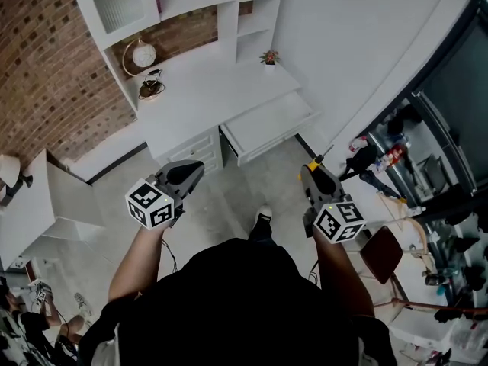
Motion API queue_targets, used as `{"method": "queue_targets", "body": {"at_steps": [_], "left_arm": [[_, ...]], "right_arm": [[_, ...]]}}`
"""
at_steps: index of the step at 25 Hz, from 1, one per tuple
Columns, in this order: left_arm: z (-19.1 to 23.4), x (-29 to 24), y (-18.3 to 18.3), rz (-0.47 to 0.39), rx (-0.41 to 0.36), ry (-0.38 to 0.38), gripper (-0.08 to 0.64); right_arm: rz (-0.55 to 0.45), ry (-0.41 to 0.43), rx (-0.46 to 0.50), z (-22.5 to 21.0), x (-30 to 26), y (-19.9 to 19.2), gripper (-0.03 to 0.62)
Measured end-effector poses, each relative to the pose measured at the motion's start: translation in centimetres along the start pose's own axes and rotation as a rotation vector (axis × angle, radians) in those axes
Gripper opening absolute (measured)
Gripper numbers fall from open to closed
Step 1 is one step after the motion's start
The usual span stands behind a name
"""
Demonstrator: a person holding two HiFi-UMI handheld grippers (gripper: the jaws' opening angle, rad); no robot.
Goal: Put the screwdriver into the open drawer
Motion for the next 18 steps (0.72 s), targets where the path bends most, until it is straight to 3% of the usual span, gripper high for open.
{"method": "queue_targets", "body": {"at_steps": [4, 18], "left_arm": [[0.1, -1.0, -0.1, -0.020, -0.003, 0.002, 0.023], [2.9, -7.9, 0.0, 0.031, 0.018, -0.002, 0.023]], "right_arm": [[0.001, -0.011, 0.004, -1.2, -0.4, 0.0, 0.087], [0.016, -0.031, -0.050, -7.7, -4.0, 0.0, 0.087]]}}
Point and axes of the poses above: the fingertips, and each gripper's own axes: x backward along the fingers, z to its left, y out of its top, the point moved 8 cm from there along x, backward along the fingers, and after that the axes turned 2 degrees about z, right-handed, at the moved point
